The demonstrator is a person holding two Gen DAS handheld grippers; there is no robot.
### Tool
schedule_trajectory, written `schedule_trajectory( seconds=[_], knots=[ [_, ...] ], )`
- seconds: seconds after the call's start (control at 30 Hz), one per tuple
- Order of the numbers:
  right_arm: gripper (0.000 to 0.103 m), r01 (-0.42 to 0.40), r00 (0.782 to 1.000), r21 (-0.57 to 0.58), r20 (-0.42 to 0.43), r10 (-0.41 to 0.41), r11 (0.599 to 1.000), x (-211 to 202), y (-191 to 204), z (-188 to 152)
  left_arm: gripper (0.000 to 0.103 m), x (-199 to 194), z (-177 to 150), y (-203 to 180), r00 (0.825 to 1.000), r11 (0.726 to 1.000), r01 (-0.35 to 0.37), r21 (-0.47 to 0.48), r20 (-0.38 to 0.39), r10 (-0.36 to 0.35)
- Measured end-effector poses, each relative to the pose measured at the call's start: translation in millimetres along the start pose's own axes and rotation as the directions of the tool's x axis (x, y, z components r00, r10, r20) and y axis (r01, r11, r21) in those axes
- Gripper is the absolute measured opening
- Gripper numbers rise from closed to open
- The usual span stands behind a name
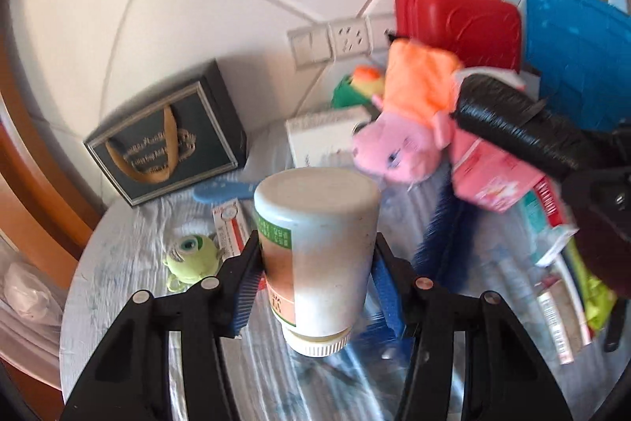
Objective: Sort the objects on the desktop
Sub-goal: 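Lift the pill bottle and black bag roll and carry them over the bin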
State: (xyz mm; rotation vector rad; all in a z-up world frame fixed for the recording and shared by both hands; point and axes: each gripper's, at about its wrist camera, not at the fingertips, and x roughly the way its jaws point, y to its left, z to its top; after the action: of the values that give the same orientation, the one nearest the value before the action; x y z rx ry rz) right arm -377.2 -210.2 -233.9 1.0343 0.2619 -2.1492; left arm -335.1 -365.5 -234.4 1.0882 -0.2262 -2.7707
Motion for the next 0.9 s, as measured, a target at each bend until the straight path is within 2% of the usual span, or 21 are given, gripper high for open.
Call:
schedule_trajectory(
  seconds=[0.23,0.47,0.63,0.7,0.9],
  knots=[
    [0.034,0.058,0.991,0.047,0.116,-0.063,0.997,-92.8,-0.8,-17.2,0.052,-91.5,34.1,-39.2,0.991,0.999,-0.025,0.037,0.130,0.020],
    [0.034,0.137,0.958,0.095,0.241,-0.156,0.986,-193.4,9.8,-45.3,0.052,-165.1,60.8,-87.6,0.968,0.995,0.014,0.099,0.247,-0.038],
    [0.034,0.197,0.915,0.143,0.329,-0.234,0.970,-270.7,3.1,-72.5,0.052,-202.5,84.2,-144.6,0.947,0.982,0.059,0.179,0.302,-0.111],
    [0.034,0.218,0.889,0.174,0.370,-0.269,0.960,-304.0,-8.9,-83.9,0.052,-216.1,93.7,-170.5,0.936,0.974,0.081,0.210,0.319,-0.146],
    [0.034,0.278,0.819,0.277,0.432,-0.378,0.920,-389.5,-79.3,-113.8,0.052,-251.5,140.2,-271.6,0.883,0.944,0.167,0.285,0.383,-0.272]
  ],
)
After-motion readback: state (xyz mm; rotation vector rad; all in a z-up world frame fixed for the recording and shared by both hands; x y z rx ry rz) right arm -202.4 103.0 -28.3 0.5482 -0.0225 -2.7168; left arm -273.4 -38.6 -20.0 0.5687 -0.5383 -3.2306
